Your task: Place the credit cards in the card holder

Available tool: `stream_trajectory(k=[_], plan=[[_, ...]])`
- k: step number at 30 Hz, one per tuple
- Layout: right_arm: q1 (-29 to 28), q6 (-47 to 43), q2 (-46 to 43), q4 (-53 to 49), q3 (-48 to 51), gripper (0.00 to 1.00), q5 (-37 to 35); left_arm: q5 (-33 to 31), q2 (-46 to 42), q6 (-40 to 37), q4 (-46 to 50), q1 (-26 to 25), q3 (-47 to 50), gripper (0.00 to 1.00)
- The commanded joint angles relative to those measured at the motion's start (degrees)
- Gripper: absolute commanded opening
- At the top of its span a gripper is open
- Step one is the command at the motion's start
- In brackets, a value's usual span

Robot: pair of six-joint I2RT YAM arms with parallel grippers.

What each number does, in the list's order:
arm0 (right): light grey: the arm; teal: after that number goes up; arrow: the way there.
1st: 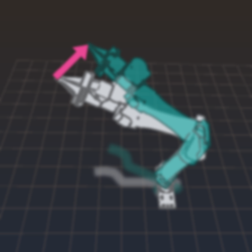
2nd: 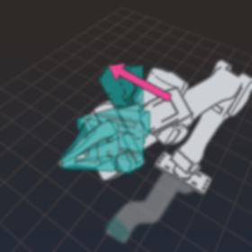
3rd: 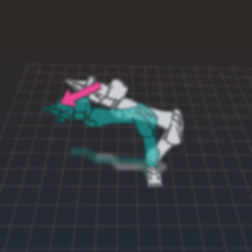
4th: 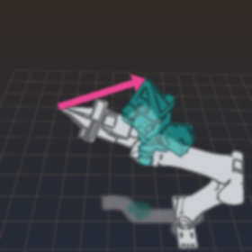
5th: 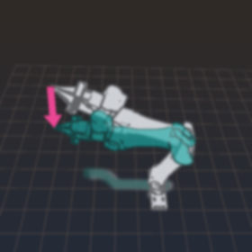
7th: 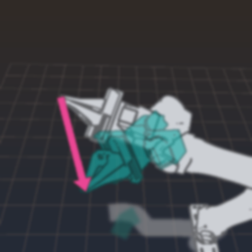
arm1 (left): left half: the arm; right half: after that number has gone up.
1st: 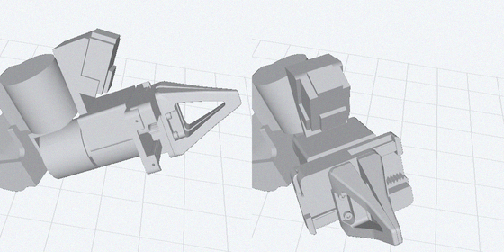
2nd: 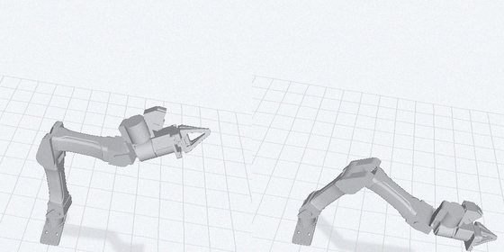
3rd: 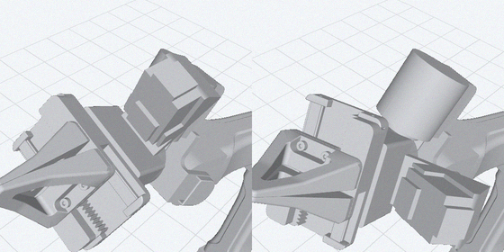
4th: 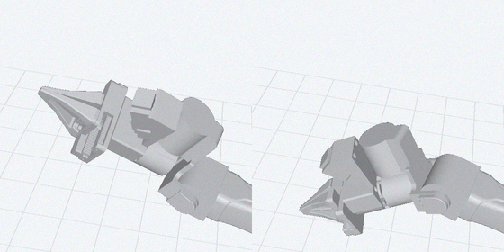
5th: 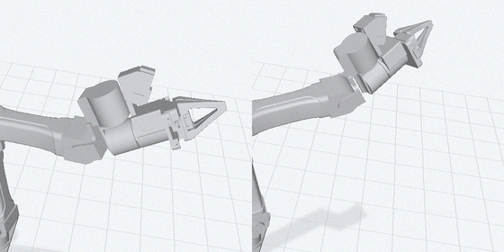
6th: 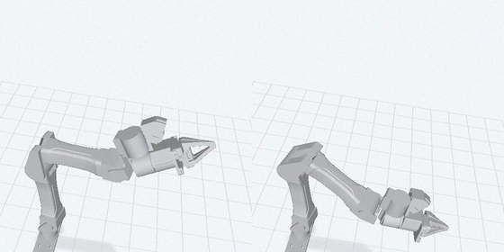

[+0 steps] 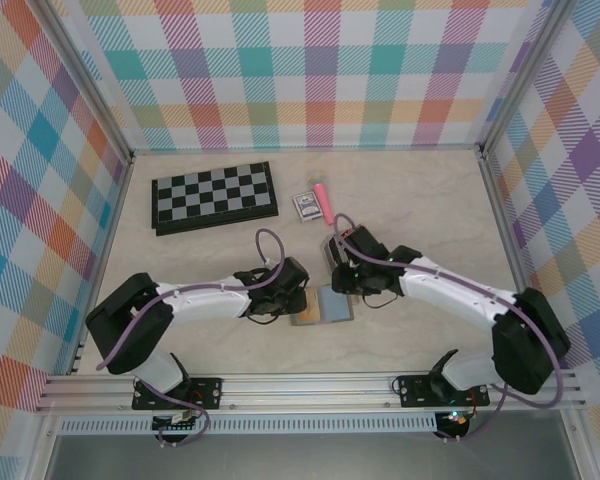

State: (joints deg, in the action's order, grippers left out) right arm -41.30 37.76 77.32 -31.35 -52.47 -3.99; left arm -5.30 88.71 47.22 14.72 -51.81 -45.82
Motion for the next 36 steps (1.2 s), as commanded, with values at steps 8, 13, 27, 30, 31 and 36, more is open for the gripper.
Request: stream_trajectory(k=[8, 13, 27, 30, 31, 36], plan=[[9.0, -20.4, 8.7, -10.0, -15.3, 0.43, -1.8, 1.2, -5.7, -0.8, 3.7, 6.9, -2.8, 0.59], [7.0, -22.6, 17.6, -10.8, -22.3, 0.42, -0.1, 3.6, -4.0, -0.3, 2.0, 9.0, -4.3, 0.61], [1.6, -22.5, 32.1, -15.0, -32.5, 0.40, -17.5, 3.1, -4.5, 2.9, -0.4, 10.1, -3.9, 0.68], [1.2, -23.0, 33.4, -15.0, -32.8, 0.40, -18.9, 2.3, -5.1, 3.5, -0.5, 10.1, -3.1, 0.68], [1.0, -23.0, 33.8, -15.2, -33.0, 0.40, -19.8, 2.2, -5.2, 3.7, -0.4, 10.1, -3.0, 0.68], [0.9, -22.8, 35.8, -15.0, -33.1, 0.41, -20.4, 1.8, -5.6, 4.0, -0.3, 10.1, -2.4, 0.68]])
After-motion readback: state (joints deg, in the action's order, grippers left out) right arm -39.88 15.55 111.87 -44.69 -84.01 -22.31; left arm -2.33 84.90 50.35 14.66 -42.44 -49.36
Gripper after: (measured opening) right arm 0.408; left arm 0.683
